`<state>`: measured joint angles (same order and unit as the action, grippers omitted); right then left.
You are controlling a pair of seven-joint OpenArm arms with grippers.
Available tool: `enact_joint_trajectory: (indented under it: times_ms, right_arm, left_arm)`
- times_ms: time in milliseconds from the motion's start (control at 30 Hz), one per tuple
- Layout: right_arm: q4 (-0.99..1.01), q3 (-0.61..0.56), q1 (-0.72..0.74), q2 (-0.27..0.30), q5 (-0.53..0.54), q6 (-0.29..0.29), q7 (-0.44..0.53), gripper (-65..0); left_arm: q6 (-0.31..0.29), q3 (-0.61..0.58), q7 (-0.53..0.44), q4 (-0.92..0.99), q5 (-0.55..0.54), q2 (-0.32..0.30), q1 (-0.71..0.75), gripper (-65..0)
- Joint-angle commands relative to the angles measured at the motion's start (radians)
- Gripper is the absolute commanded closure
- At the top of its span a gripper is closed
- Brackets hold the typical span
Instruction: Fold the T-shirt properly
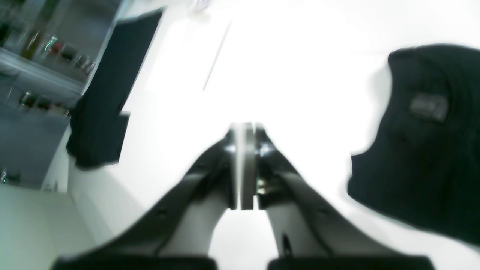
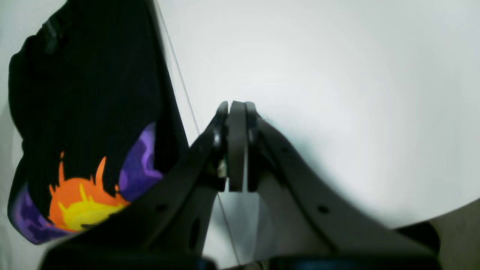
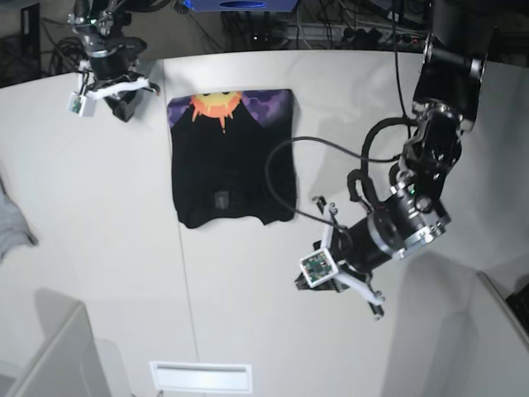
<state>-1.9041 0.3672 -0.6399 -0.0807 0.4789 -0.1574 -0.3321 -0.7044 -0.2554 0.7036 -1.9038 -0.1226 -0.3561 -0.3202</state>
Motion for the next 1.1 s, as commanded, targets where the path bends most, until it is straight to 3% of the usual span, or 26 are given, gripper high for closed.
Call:
enact_joint_trajectory:
  times_ms: [0,100,200,267,333,500,700,867,1067]
  right_arm:
    - [-0.019,0.002,-0.013,0.008,0.004,-0.029,0.047,0.0]
    - [-0.019,0.005,-0.034,0.008,0.002,-0.127,0.136,0.0]
    - [-0.015,0.005,-0.054,0.025,-0.067,-0.201,0.248,0.0]
    - [-0.012,0.006,-0.061,0.025,-0.154,-0.218,0.317,0.0]
    - [-0.007,0.006,-0.079,0.020,-0.234,-0.219,0.380,0.0]
    - [0.025,0.008,-0.173,0.028,-0.274,-0.219,0.621,0.0]
    - [0.185,0.008,-0.277,0.026,-0.277,-0.216,0.924,0.0]
    - [0.308,0.006,-0.369,0.028,-0.277,-0.216,1.029,0.0]
    - [0.579,0.000,-0.384,0.031,-0.279,-0.216,1.031,0.0]
  left_arm:
    - [0.006,0.041,-0.017,-0.033,-0.009,-0.021,0.025,0.0]
    - [0.006,0.153,-0.094,-0.055,-0.009,-0.059,0.183,0.0]
    - [0.006,0.258,-0.402,-0.043,-0.009,-0.094,0.387,0.0]
    - [0.006,0.319,-0.611,-0.027,-0.009,-0.097,0.522,0.0]
    - [0.006,0.370,-0.741,-0.016,-0.009,-0.096,0.642,0.0]
    - [0.006,0.457,-0.807,-0.016,-0.018,-0.093,0.915,0.0]
    - [0.006,0.456,-1.071,0.102,-0.007,-0.070,1.179,0.0]
    - [0.006,0.456,-1.260,0.316,-0.007,-0.048,1.306,0.0]
    - [0.006,0.405,-1.467,0.728,-0.007,-0.021,1.283,0.0]
